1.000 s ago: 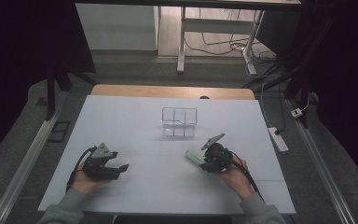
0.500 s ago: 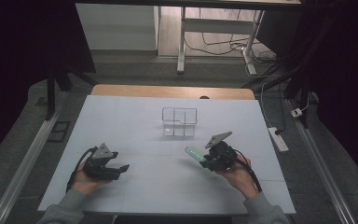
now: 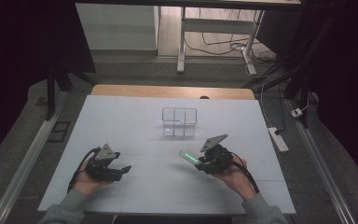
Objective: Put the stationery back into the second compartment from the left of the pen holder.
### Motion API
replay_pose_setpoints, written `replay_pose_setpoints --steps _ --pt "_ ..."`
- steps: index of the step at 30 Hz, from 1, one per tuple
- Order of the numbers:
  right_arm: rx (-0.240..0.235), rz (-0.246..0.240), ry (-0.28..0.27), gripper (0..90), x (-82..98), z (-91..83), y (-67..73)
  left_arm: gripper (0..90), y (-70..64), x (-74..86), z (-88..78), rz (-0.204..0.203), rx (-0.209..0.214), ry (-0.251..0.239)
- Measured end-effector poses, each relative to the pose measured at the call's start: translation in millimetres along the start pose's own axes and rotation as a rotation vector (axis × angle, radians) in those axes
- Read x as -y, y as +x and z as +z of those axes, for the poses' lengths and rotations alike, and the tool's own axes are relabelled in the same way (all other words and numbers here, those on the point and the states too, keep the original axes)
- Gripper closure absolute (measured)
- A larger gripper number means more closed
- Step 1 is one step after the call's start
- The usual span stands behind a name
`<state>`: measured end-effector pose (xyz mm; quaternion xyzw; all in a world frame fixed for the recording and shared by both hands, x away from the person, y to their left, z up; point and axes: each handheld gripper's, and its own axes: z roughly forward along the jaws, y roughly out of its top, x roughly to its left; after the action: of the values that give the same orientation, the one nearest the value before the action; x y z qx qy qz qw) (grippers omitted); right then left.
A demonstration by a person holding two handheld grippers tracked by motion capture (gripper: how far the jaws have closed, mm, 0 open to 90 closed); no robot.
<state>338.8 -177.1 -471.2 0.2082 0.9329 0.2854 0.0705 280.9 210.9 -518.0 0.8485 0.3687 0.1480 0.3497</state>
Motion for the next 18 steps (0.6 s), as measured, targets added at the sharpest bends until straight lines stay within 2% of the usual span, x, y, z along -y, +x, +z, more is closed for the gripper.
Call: replay_pose_setpoints --steps 6,18 --pt "-0.019 -0.048 0.003 66.3 -4.7 6.3 8.3 28.4 -9.4 -8.5 1.8 0.048 0.008 0.007" --pt "-0.043 -0.1 0.025 66.4 -11.2 18.2 18.0 27.2 -29.4 -25.3 8.1 0.126 0.041 0.03"
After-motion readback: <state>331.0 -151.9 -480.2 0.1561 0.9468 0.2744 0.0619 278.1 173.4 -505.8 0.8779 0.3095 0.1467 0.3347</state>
